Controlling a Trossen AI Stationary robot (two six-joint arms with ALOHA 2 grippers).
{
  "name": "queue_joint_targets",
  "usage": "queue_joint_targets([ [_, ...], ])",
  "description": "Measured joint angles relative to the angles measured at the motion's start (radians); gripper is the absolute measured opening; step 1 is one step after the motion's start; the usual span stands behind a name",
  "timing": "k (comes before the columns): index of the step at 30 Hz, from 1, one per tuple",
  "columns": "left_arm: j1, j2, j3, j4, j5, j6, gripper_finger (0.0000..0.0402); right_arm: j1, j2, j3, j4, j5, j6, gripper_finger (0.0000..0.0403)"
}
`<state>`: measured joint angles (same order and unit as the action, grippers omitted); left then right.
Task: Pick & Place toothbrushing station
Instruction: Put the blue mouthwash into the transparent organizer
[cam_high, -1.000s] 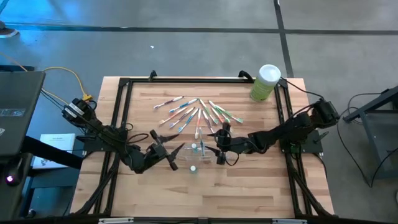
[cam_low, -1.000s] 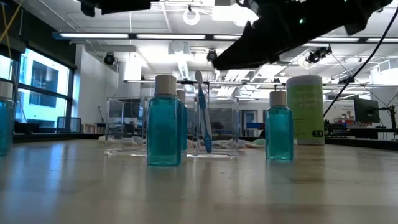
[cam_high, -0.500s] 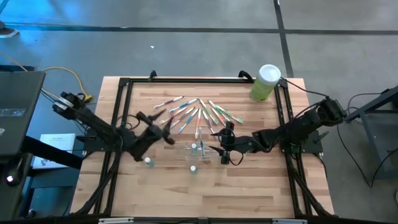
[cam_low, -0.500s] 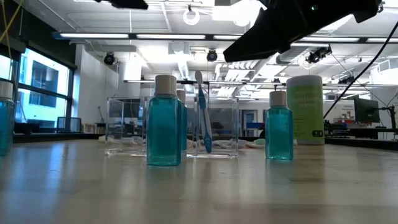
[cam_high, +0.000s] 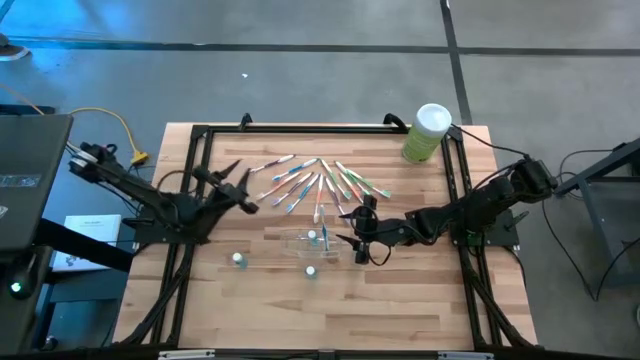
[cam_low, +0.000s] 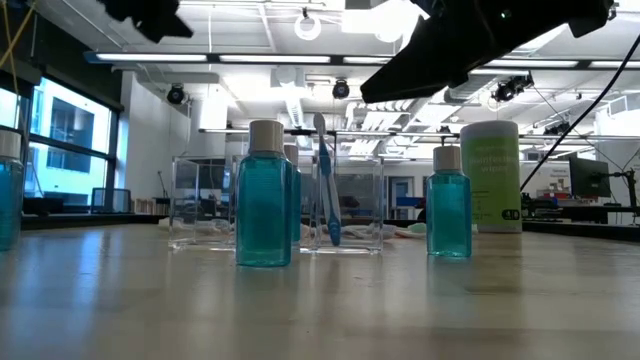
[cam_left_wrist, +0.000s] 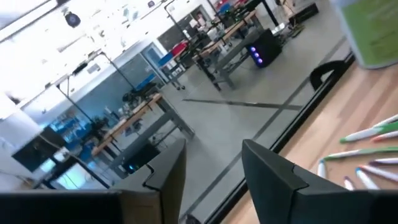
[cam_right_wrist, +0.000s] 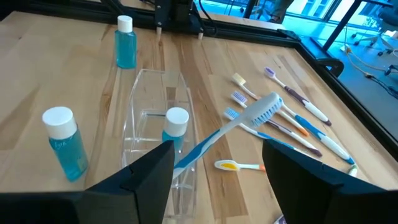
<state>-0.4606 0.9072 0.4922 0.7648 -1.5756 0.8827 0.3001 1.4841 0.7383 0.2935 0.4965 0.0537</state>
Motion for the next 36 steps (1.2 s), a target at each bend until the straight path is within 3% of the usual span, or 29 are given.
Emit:
queue_joint_targets([
  [7, 0.01, -0.262, -0.162, 0.002, 0.01, -0.167, 0.0141, 0.0, 0.0, 0.0, 0.0, -0.001, 0.028, 0.0236],
  [11, -0.038, -0.375, -0.246, 0.003, 0.03, -0.224, 0.014, -0.002, 0.0, 0.0, 0.001, -0.001, 0.029, 0.0236],
  [15, -0.119, -0.448, -0.301, 0.002, 0.116, -0.303, 0.014, -0.006, 0.0, 0.0, 0.001, -0.001, 0.044, 0.0236],
  [19, -0.231, -0.468, -0.308, 0.001, 0.183, -0.373, 0.014, -0.009, 0.0, 0.0, 0.002, -0.001, 0.048, 0.0236],
  [30, -0.62, -0.467, -0.308, -0.03, 0.192, -0.589, 0.014, -0.013, 0.0, 0.0, 0.002, -0.002, 0.048, 0.0236],
  [36, -0.701, -0.467, -0.308, -0.029, 0.189, -0.632, 0.014, -0.013, 0.0, 0.0, 0.002, -0.002, 0.048, 0.0236],
])
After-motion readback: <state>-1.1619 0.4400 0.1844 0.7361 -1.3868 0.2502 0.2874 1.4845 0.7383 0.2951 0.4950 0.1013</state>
